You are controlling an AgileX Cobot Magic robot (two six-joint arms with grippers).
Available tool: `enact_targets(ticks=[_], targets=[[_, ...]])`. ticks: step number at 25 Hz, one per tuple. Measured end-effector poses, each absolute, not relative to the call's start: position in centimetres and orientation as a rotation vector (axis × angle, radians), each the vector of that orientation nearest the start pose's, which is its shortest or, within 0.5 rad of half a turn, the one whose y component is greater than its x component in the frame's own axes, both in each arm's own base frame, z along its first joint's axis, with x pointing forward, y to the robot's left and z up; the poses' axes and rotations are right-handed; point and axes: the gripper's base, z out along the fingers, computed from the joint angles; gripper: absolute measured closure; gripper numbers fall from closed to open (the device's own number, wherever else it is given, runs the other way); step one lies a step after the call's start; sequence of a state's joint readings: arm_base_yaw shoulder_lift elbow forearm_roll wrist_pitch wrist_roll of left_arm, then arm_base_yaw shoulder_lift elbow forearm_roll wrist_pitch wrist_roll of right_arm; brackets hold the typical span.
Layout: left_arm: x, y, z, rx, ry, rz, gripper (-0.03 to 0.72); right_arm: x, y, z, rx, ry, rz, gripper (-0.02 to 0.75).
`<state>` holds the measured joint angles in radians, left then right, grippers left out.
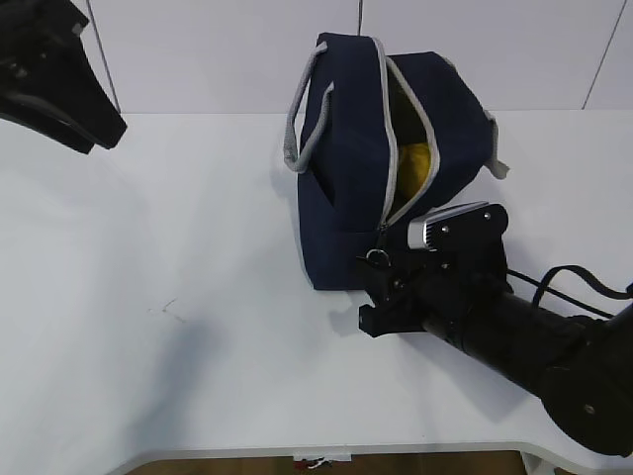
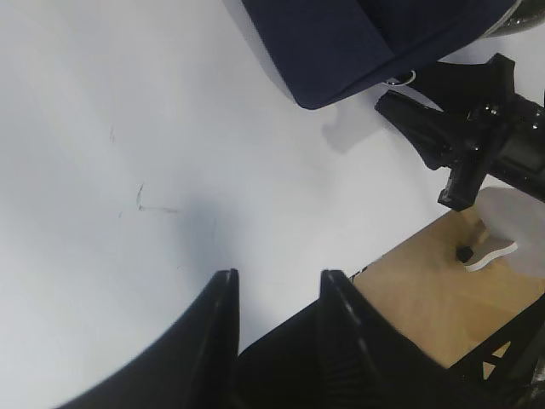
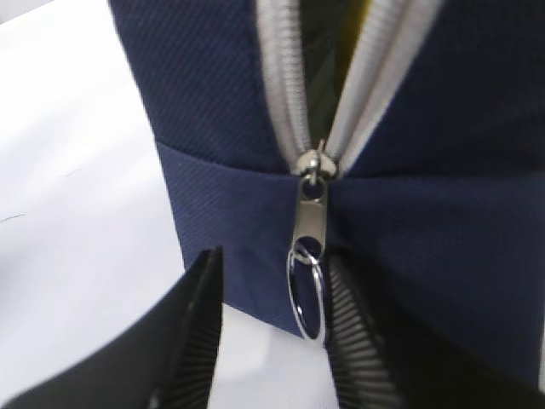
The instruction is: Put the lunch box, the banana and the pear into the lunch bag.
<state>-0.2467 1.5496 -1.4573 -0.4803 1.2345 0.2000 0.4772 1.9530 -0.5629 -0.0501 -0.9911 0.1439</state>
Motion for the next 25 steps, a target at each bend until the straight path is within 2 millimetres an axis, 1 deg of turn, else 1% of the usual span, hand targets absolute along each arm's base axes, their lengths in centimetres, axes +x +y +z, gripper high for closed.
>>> enact_targets(ticks=[1,4,13,22,25], targets=[[29.39,-11.5,35.05,0.495,2.703,-0.682,0.446,27.82,14.81,10.65,-0.371,1.873,0.444,0.426],[29.39,-11.5,35.05,0.495,2.703,-0.682,0.445,27.79,14.79,10.54,-0.373,1.885,0.441,0.462],[29.39,-11.5,35.05,0.492,2.704,-0.684,0.445,27.58,14.64,10.31,-0.372,1.903,0.435,0.478],[29.38,-11.52,35.06,0.488,2.704,-0.687,0.446,27.68,14.45,10.32,-0.339,1.907,0.423,0.552],[29.38,-11.51,35.06,0.483,2.706,-0.688,0.446,27.69,14.44,10.32,-0.337,1.908,0.422,0.59]])
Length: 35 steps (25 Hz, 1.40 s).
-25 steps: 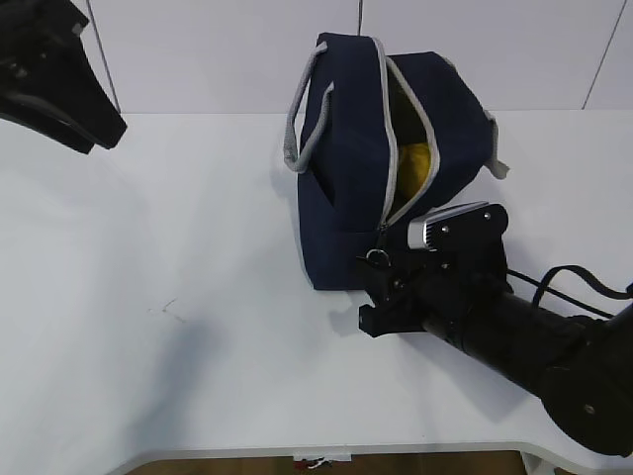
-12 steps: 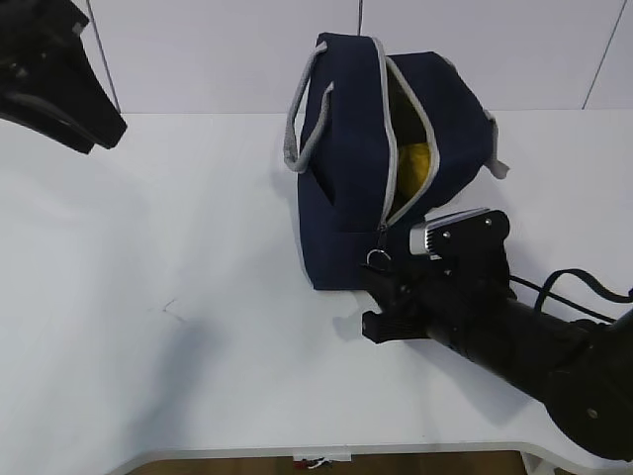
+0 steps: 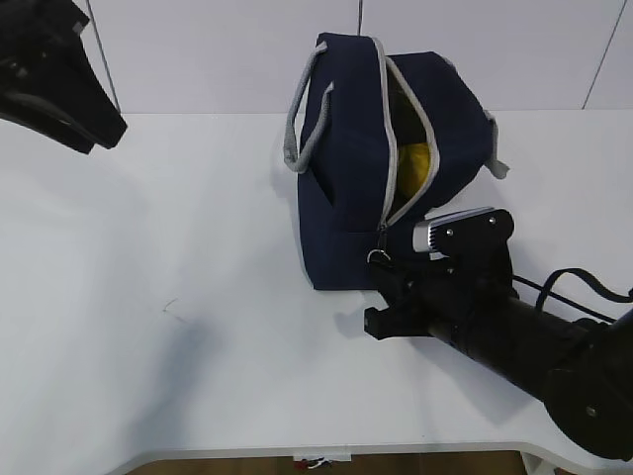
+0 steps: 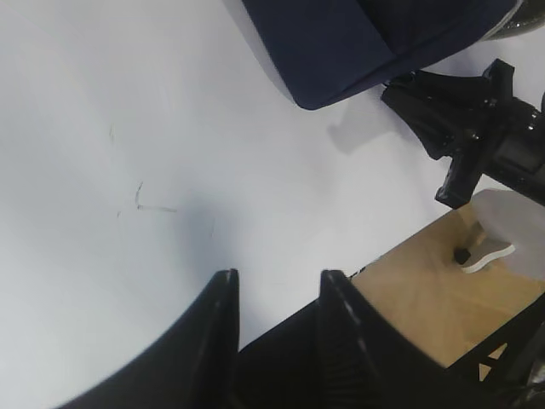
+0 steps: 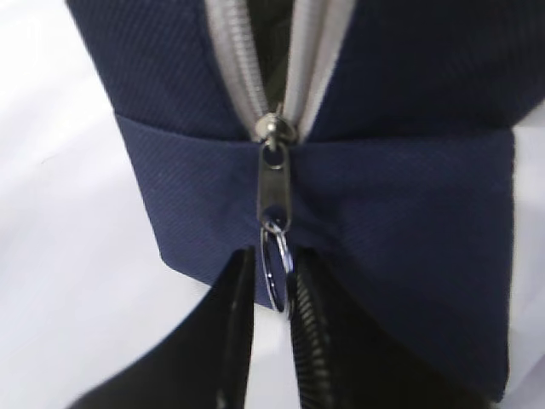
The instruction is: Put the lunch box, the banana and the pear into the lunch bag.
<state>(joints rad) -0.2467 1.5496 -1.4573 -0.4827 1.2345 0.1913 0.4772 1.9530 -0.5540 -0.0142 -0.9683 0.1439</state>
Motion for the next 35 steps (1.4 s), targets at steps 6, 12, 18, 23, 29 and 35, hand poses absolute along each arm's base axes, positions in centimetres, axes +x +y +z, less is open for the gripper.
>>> enact_targets(ticks=[6,12,18,23,29,35], targets=[[29.3,-11.6,35.1,0.475,2.703,-0.714,0.447,27.7,14.4,10.3,-0.331,1.911,0.427,0.714],[29.3,-11.7,35.2,0.467,2.702,-0.727,0.45,27.6,14.4,10.8,-0.325,1.924,0.429,0.724],[29.3,-11.7,35.2,0.464,2.703,-0.727,0.45,27.0,14.3,14.0,-0.362,1.931,0.43,0.724],[29.3,-11.7,35.2,0.464,2.703,-0.727,0.45,26.1,13.8,16.8,-0.374,1.932,0.425,0.724],[29.3,-11.7,35.2,0.464,2.703,-0.727,0.454,25.5,13.4,20.1,-0.373,1.938,0.413,0.724],[29.3,-11.6,35.1,0.503,2.693,-0.707,0.454,26.9,14.1,23.7,-0.367,1.926,0.407,0.724]])
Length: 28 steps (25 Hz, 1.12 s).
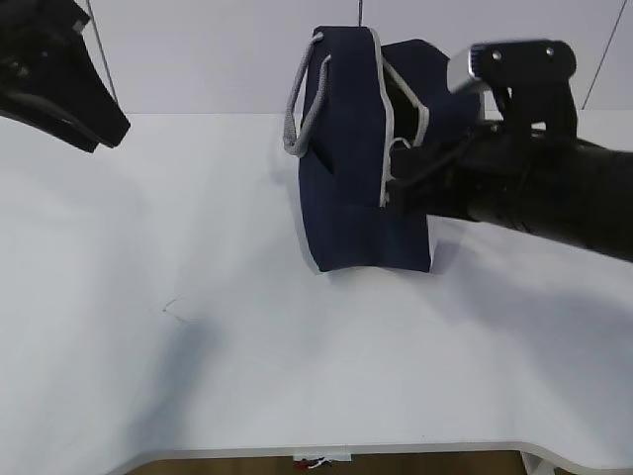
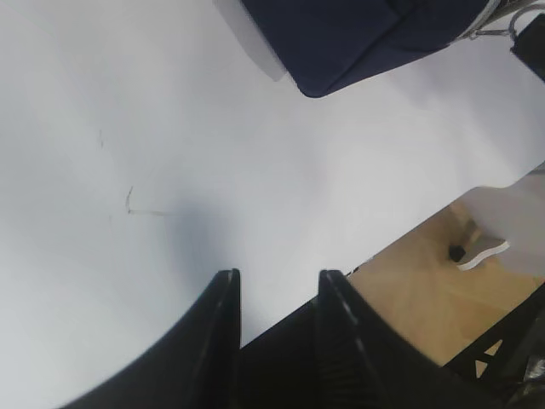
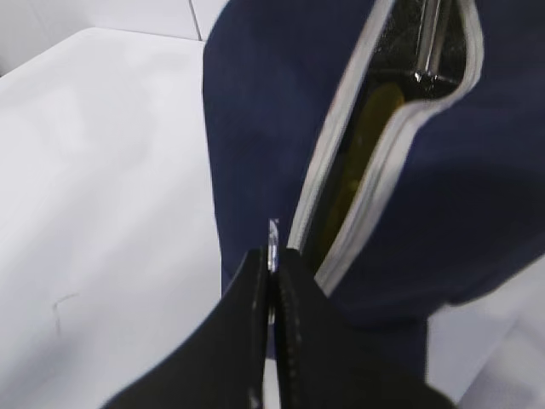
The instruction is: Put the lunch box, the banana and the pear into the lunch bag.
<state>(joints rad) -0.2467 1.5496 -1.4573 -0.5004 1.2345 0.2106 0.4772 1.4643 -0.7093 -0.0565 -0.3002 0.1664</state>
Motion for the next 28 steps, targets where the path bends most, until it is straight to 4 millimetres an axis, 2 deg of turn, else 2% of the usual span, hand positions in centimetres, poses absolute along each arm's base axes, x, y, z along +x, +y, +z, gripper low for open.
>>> enact_targets(ticks=[6,10,16,21,24,28], targets=[[29.4,-11.4,35.0,0.584,2.679,-0.641,0.454,28.8,15.0,27.7,-0.365,1.95,0.388,0.724],[30.0,-11.9,33.9,0.649,2.693,-0.63,0.454,30.0,15.5,30.4,-0.359,1.928,0.388,0.724],[30.5,-15.0,31.2,0.828,2.725,-0.643,0.454,32.2,16.6,31.7,-0.329,1.997,0.397,0.724],[31.7,-17.4,29.4,0.846,2.664,-0.638,0.449,32.6,17.1,33.8,-0.245,2.033,0.481,0.724],[32.4,-18.4,29.3,0.825,2.571,-0.624,0.447,32.7,17.3,34.6,-0.205,2.058,0.532,0.724],[33.3,-19.2,30.0,0.803,2.419,-0.639,0.445,32.6,17.5,34.5,-0.165,2.097,0.581,0.724]])
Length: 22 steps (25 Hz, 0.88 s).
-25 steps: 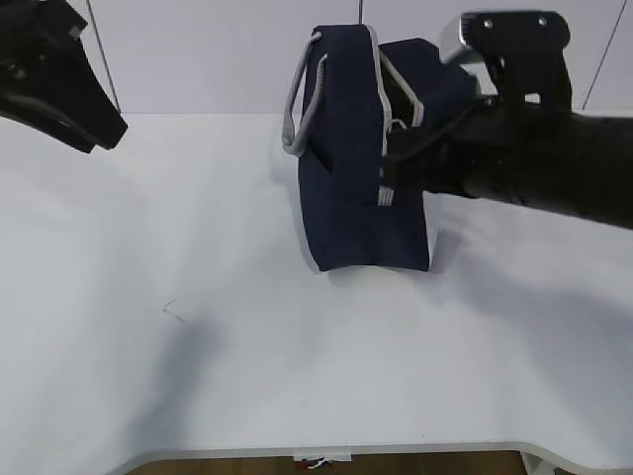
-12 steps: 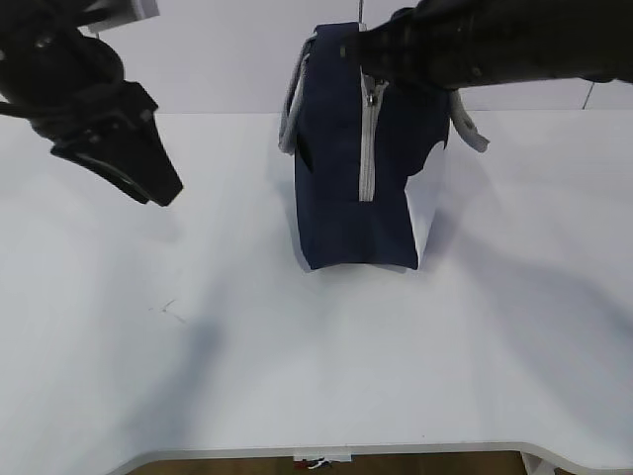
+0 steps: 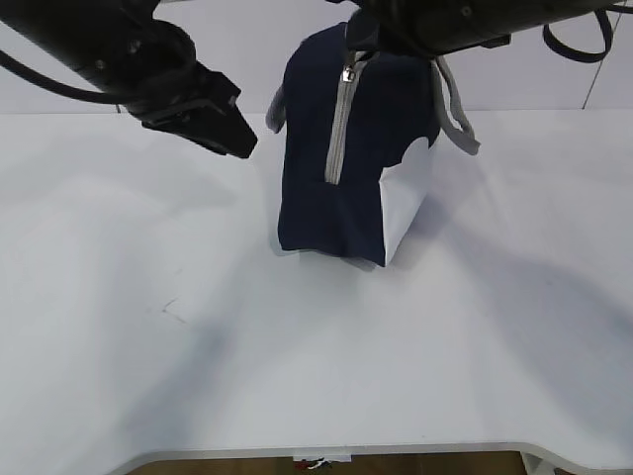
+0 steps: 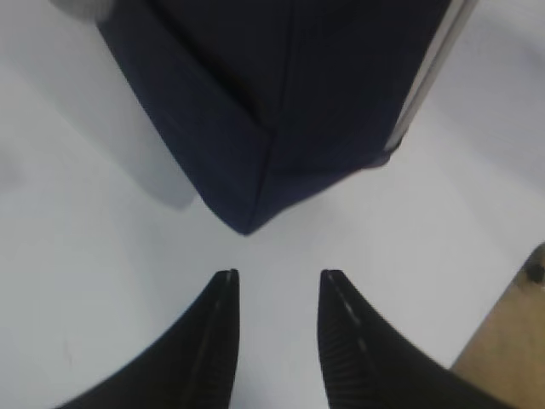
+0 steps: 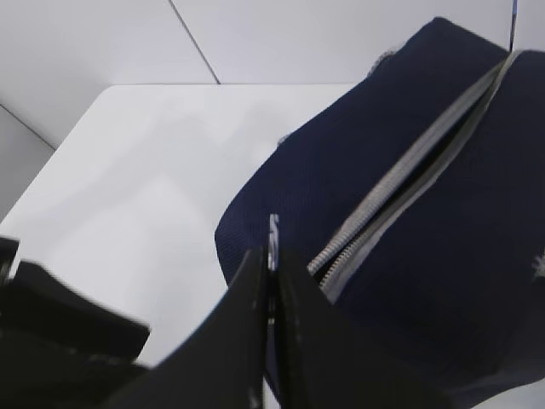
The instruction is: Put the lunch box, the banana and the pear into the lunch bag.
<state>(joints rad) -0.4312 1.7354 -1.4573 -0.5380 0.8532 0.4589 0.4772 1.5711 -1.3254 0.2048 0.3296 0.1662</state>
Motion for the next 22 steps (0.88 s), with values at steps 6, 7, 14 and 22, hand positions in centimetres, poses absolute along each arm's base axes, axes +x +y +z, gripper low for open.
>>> enact_targets(ticks=[6,7,14,22], targets=[[33.7,-19.9,30.8,0.8,2.288,-0.708,0.392,32.6,17.6,34.6,-0.136,2.105,0.616,0.724],[33.7,-20.0,30.9,0.798,2.273,-0.724,0.372,32.5,17.7,34.6,-0.13,2.106,0.622,0.724],[34.0,-20.1,31.2,0.841,2.193,-0.699,0.326,32.4,17.9,34.7,-0.06,2.118,0.702,0.724],[35.7,-20.6,28.8,0.846,2.192,-0.653,0.324,32.3,18.0,34.6,-0.032,2.131,0.738,0.724]])
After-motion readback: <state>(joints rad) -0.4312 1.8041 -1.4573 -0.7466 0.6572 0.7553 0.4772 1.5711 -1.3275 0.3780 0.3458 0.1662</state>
